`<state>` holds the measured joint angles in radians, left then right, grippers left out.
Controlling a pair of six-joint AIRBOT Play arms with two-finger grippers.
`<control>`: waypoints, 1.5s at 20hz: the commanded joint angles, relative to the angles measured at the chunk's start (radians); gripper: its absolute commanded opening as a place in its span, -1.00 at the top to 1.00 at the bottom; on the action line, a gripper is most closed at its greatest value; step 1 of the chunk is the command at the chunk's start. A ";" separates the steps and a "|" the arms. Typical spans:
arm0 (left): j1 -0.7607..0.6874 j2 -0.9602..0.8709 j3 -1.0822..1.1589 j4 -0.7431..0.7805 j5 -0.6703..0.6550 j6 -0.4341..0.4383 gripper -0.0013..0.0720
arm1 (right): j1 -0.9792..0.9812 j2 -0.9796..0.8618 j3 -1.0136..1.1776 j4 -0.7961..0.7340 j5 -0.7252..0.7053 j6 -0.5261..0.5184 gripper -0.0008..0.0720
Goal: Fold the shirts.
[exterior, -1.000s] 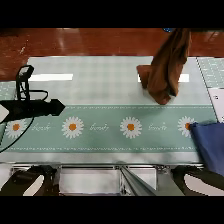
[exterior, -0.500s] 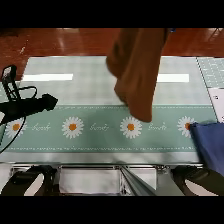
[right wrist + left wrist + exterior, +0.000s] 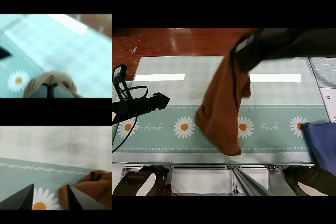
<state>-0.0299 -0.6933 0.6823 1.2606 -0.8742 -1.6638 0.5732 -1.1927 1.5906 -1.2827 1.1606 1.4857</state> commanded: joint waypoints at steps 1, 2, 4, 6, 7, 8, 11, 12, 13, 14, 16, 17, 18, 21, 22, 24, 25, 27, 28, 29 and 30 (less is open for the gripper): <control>-0.020 0.000 -0.009 -0.031 -0.002 0.001 -0.42 | 0.007 0.000 -0.389 -0.110 -0.065 0.151 0.93; -0.039 -0.001 -0.020 -0.031 -0.002 0.001 -0.42 | 0.007 0.000 -0.493 -0.121 -0.103 0.188 0.93; -0.100 -0.016 -0.052 -0.031 0.000 0.001 -0.42 | 0.007 -0.010 -0.637 -0.099 -0.154 0.257 0.81; -0.168 -0.072 -0.064 -0.031 0.002 0.004 -0.42 | 0.007 -0.030 -0.665 -0.106 -0.138 0.267 -0.14; -0.182 -0.113 -0.053 -0.031 0.003 0.021 -0.42 | -0.006 -0.027 -0.648 -0.129 -0.113 0.257 -0.15; -0.175 -0.154 -0.033 -0.030 0.002 0.025 -0.42 | -0.036 -0.015 -0.617 -0.153 -0.071 0.241 -0.15; -0.072 -0.287 0.045 -0.109 -0.038 0.049 -0.42 | -0.224 0.097 -0.536 -0.286 0.017 0.238 -0.14; -0.042 -0.336 0.052 -0.182 -0.090 0.096 -0.42 | -0.321 0.155 -0.543 -0.317 0.019 0.252 -0.14; -0.026 -0.391 0.046 -0.277 -0.149 0.158 -0.42 | -0.418 0.202 -0.564 -0.312 0.018 0.256 -0.14; -0.029 -0.443 0.036 -0.357 -0.190 0.225 -0.42 | -0.521 0.248 -0.606 -0.277 0.011 0.255 -0.14; -0.065 -0.542 0.029 -0.462 -0.219 0.316 -0.42 | -0.675 0.314 -0.737 -0.142 -0.025 0.204 -0.14; -0.084 -0.584 0.029 -0.490 -0.211 0.323 -0.42 | -0.729 0.337 -0.814 -0.047 -0.039 0.163 -0.14; -0.103 -0.620 0.029 -0.520 -0.204 0.342 -0.42 | -0.761 0.348 -0.881 0.043 -0.045 0.116 -0.14; -0.144 -0.708 0.033 -0.532 -0.199 0.347 -0.42 | -0.759 0.353 -1.046 0.280 -0.069 -0.008 -0.14; -0.151 -0.732 0.037 -0.533 -0.199 0.347 -0.41 | -0.737 0.352 -1.086 0.343 -0.089 -0.038 -0.14; -0.151 -0.755 0.056 -0.533 -0.200 0.363 0.73 | -0.665 0.352 -1.140 0.412 -0.138 -0.056 -0.14; -0.151 -0.754 0.069 -0.537 -0.201 0.385 0.92 | -0.623 0.350 -1.157 0.423 -0.166 -0.054 -0.14; -0.150 -0.753 0.107 -0.536 -0.220 0.393 0.92 | -0.541 0.306 -1.165 0.439 -0.209 -0.046 -0.14; -0.150 -0.753 0.123 -0.536 -0.220 0.393 0.92 | -0.509 0.268 -1.165 0.465 -0.233 -0.049 -0.14; -0.150 -0.753 0.134 -0.536 -0.220 0.392 0.92 | -0.479 0.222 -1.164 0.508 -0.264 -0.067 -0.14; -0.150 -0.753 0.142 -0.536 -0.220 0.392 0.92 | -0.455 0.176 -1.164 0.565 -0.291 -0.103 -0.14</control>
<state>-0.1780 -1.4387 0.7925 0.7319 -1.0851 -1.2846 0.0383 -0.9310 0.4458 -0.8516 0.9531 1.4387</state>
